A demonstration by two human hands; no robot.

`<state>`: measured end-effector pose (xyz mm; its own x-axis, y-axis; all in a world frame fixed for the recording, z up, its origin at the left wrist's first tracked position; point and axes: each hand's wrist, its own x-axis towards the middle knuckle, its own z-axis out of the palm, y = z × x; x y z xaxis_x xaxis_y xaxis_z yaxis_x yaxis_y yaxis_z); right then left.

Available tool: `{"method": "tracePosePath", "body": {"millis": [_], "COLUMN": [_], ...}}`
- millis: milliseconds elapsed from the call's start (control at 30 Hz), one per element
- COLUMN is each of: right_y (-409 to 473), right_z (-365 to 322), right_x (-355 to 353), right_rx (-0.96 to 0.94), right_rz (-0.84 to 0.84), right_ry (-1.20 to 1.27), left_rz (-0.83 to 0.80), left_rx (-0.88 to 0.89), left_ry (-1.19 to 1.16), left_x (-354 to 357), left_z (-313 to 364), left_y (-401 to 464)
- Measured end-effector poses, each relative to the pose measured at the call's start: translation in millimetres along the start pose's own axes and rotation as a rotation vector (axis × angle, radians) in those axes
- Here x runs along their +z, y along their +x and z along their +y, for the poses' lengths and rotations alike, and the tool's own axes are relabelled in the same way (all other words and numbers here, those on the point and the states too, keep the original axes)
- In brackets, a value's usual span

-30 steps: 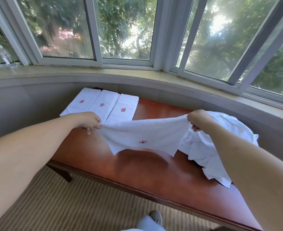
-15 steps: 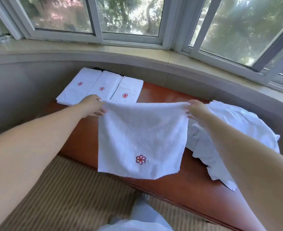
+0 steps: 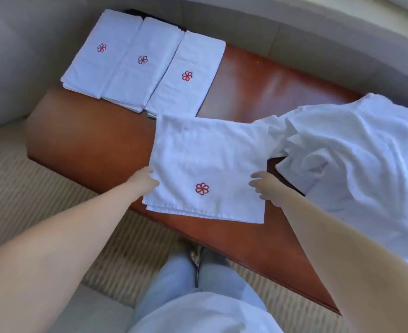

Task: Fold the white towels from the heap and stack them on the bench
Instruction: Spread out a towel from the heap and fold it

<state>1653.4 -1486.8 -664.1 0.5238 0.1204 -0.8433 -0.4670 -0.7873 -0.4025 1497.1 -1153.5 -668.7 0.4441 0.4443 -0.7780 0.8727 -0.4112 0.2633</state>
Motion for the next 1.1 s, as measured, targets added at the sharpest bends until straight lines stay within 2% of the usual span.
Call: {"method": "tracePosePath", "body": {"millis": [200, 300, 467, 700, 900, 1100], "right_y": [8, 5, 4, 0, 4, 13], "right_z": [51, 84, 122, 136, 138, 133], "right_x": [30, 45, 59, 71, 75, 79], "right_rx": [0.143, 0.263, 0.185, 0.044, 0.089, 0.136], "right_rz": [0.113, 0.160, 0.284, 0.452, 0.422, 0.404], "right_ry": [-0.015, 0.063, 0.044, 0.058, 0.030, 0.011], "left_rz": [0.010, 0.056, 0.117, 0.161, 0.182, 0.121], "left_rx": [-0.144, -0.189, -0.240, -0.138, -0.064, -0.104], "left_ry": [0.002, -0.035, -0.213, -0.139, -0.214, -0.318], "left_x": [32, 44, 52, 62, 58, 54], "left_z": [-35, -51, -61, -69, -76, -81], "left_y": [3, 11, 16, 29, 30, 33]}}
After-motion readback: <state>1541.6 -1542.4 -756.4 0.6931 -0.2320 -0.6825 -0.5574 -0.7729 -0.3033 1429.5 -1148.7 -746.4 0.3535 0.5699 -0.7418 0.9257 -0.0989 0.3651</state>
